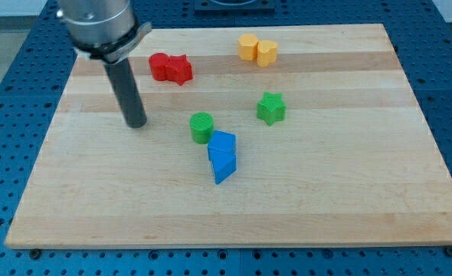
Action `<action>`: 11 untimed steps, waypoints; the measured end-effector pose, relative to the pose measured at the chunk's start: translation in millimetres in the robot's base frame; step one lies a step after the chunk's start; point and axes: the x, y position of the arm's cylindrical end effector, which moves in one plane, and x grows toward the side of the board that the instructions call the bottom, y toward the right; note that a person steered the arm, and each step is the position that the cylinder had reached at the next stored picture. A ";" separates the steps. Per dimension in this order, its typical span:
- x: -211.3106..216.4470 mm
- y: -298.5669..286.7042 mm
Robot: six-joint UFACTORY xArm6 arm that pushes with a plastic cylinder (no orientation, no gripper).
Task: Slide green circle closer to the green star
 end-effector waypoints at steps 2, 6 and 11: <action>32.4 31.6; -3.0 109.0; -22.4 131.9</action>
